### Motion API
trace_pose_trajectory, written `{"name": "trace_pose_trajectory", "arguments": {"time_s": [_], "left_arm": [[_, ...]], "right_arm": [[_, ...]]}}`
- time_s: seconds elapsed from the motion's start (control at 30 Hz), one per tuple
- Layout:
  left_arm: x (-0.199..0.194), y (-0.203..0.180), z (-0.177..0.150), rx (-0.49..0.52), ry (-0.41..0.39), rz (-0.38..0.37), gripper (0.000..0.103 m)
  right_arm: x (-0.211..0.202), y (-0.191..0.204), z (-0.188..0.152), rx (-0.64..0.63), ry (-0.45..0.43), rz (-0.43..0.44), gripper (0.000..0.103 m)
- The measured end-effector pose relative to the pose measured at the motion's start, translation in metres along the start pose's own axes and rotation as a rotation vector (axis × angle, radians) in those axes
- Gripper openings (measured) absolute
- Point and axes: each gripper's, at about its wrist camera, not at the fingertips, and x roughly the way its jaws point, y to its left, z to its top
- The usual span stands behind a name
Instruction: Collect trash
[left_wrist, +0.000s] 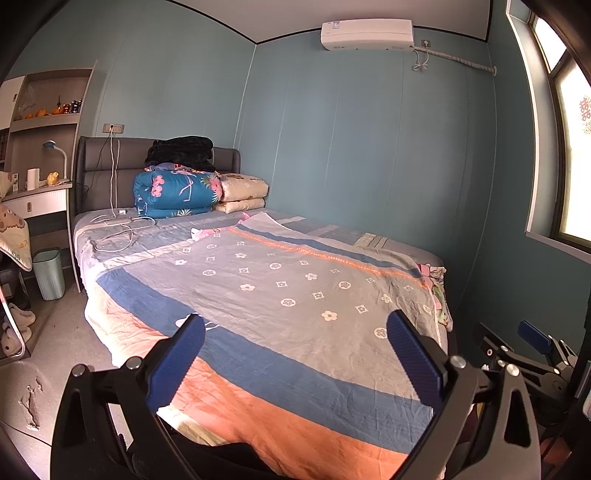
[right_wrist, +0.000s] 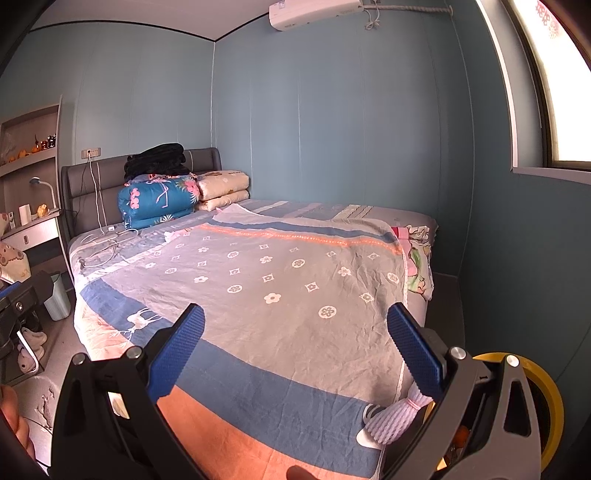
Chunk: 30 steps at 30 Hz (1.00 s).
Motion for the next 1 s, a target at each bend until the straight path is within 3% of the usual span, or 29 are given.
{"name": "trace_pose_trajectory", "arguments": {"time_s": [1.0], "left_arm": [[0.004, -0.001, 0.000, 0.004, 0.011, -0.004, 0.095]], "right_arm": [[0.004, 0.001, -0.010, 0.018, 0.024, -0.006, 0.095]]}}
